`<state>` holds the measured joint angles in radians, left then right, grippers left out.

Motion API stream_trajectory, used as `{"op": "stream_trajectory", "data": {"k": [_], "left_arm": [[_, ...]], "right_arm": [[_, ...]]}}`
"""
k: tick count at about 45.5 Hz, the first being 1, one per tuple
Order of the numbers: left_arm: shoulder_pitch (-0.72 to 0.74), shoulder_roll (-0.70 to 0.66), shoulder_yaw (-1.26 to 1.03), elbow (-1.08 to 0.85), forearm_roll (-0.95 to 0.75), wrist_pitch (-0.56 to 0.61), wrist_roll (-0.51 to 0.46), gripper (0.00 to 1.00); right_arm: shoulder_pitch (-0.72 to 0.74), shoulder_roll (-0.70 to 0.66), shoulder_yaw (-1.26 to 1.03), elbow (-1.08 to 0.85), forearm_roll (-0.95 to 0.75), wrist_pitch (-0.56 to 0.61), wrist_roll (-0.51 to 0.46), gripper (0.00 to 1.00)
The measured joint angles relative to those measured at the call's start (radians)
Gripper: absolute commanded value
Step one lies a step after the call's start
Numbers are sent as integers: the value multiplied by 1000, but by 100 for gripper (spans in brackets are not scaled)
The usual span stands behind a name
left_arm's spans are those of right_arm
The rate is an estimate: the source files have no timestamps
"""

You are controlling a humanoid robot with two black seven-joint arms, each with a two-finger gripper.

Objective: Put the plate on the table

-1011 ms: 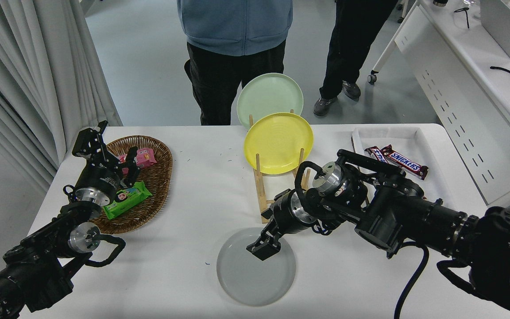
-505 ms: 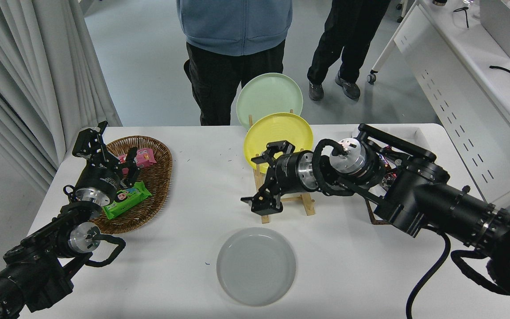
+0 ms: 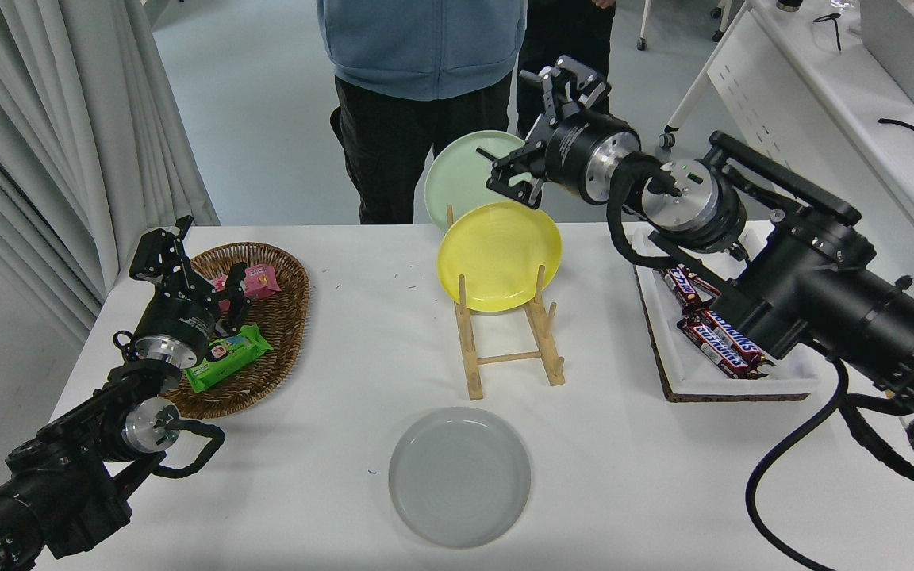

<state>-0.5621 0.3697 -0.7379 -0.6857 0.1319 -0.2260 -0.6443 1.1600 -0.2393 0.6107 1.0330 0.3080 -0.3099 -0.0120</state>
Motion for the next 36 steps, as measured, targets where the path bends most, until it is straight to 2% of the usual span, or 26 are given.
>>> {"op": "stream_trajectory", "data": {"k": [5,12,21,36], "left_arm": [[0,0,0,0,0,0,0,100],[0,0,0,0,0,-1,0,100],[0,0,0,0,0,-1,0,100],[0,0,0,0,0,0,0,100]], "right_arm": [[4,-20,24,-21,-24,35,34,99],[-6,-46,46,-98,-44,180,78,99],[-52,-75,65,-196,-48,283,101,99],[-298,-105,232,-246,-75,378,144,99]]}}
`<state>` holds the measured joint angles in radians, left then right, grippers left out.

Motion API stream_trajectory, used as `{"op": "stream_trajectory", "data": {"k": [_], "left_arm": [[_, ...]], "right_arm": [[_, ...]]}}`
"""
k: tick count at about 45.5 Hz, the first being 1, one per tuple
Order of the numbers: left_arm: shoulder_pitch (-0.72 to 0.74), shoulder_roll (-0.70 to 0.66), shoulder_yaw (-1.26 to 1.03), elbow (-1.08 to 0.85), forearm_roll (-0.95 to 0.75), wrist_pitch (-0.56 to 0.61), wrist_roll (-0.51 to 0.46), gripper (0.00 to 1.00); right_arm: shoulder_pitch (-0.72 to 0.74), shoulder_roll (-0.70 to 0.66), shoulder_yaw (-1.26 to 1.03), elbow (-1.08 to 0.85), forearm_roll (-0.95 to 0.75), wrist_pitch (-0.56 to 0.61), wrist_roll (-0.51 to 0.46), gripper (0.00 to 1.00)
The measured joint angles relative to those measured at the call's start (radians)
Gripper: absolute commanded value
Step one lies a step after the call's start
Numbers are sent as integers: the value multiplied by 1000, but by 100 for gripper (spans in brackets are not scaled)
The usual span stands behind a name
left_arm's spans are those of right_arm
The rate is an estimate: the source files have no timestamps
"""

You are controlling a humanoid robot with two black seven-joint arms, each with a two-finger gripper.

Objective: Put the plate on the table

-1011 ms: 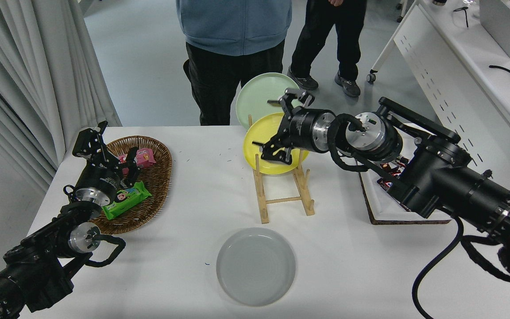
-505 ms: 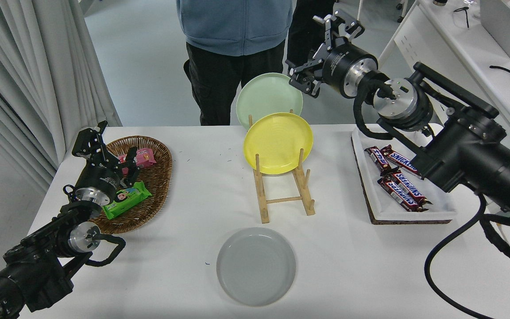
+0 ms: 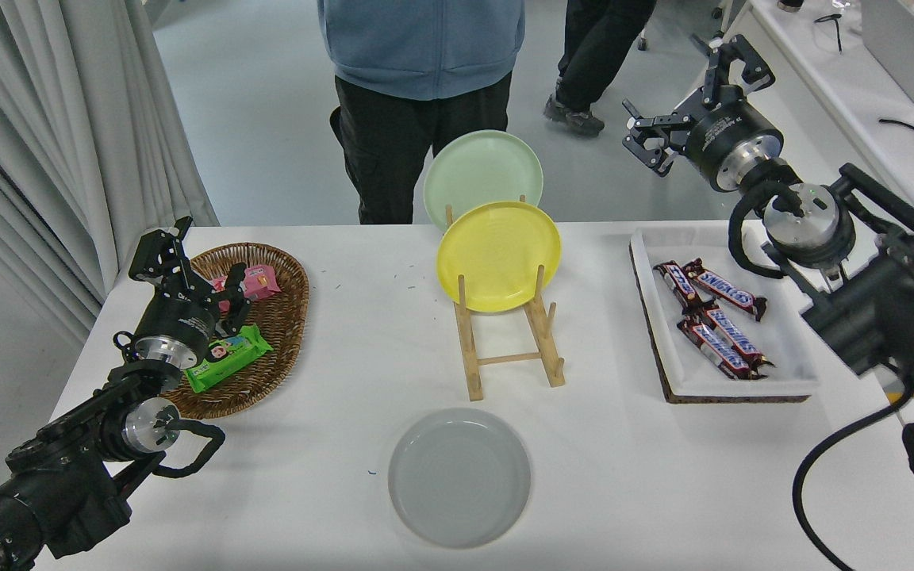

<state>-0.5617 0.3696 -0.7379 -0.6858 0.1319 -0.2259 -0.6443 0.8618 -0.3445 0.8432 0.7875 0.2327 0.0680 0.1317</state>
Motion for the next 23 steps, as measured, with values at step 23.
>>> {"op": "stream_trajectory", "data": {"k": [23], "left_arm": [[0,0,0,0,0,0,0,100]], "right_arm": [[-383,32,246,47,-213,30,38,99]]}}
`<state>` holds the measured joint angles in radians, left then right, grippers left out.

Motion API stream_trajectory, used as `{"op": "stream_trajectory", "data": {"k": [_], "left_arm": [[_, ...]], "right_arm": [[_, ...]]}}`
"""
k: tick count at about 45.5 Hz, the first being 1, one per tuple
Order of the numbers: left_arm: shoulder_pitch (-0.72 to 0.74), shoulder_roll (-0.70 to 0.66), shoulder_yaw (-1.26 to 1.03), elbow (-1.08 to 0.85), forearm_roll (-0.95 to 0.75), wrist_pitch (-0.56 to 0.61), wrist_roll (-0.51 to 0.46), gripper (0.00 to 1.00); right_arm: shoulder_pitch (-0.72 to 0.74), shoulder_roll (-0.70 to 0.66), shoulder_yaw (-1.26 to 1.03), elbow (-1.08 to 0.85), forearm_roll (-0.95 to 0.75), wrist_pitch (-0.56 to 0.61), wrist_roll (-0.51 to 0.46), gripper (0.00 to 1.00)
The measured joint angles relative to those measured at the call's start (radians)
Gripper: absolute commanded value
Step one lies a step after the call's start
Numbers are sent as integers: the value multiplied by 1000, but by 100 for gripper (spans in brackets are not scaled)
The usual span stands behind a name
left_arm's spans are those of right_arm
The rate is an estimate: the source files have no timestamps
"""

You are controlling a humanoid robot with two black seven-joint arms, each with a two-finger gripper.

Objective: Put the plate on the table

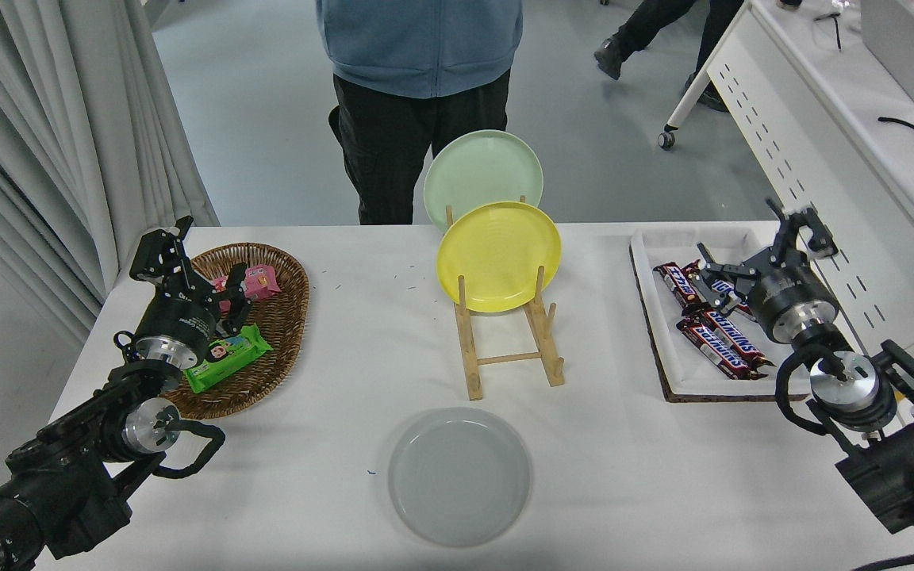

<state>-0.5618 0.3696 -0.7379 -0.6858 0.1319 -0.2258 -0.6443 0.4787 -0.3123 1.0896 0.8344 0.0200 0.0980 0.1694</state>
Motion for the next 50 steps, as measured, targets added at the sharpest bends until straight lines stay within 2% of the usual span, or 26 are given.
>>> {"op": "stream_trajectory", "data": {"k": [16,50], "left_arm": [[0,0,0,0,0,0,0,100],[0,0,0,0,0,-1,0,100]], "right_arm": [[-33,69,44,-37,-14,-10,11,99],[50,113,43,-48,-26,33,40,99]]}}
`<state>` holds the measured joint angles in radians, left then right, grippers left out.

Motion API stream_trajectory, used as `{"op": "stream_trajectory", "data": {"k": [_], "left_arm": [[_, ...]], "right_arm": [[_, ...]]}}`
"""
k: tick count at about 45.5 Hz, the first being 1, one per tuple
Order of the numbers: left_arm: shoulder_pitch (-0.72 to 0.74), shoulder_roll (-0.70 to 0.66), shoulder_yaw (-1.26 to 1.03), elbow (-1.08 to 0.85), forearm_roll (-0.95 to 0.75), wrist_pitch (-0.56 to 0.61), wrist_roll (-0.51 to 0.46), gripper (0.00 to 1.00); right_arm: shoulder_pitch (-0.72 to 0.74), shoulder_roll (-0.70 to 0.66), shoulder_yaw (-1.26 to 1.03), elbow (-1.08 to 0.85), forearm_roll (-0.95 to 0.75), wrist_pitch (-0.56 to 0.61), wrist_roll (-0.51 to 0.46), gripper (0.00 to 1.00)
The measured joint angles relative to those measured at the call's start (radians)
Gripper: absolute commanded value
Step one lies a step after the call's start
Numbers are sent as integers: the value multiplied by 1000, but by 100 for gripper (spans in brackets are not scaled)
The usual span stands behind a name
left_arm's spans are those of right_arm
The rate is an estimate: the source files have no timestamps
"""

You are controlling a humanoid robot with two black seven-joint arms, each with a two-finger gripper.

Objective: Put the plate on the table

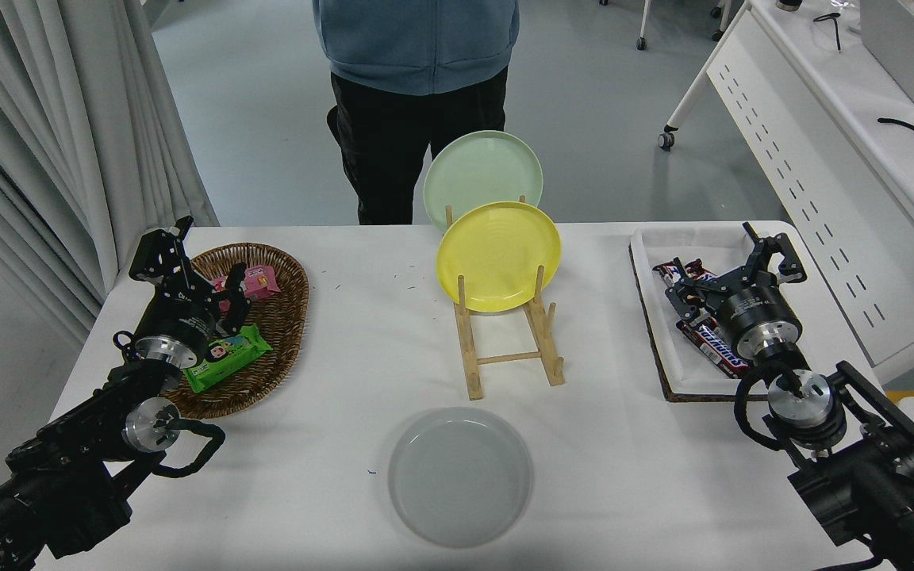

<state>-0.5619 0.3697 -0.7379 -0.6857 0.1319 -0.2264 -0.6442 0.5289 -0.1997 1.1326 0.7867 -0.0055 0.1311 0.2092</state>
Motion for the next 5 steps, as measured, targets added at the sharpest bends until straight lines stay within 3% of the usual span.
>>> {"op": "stream_trajectory", "data": {"k": [5], "left_arm": [[0,0,0,0,0,0,0,100]], "right_arm": [[0,1,-1,0,-1,16,2,99]]}}
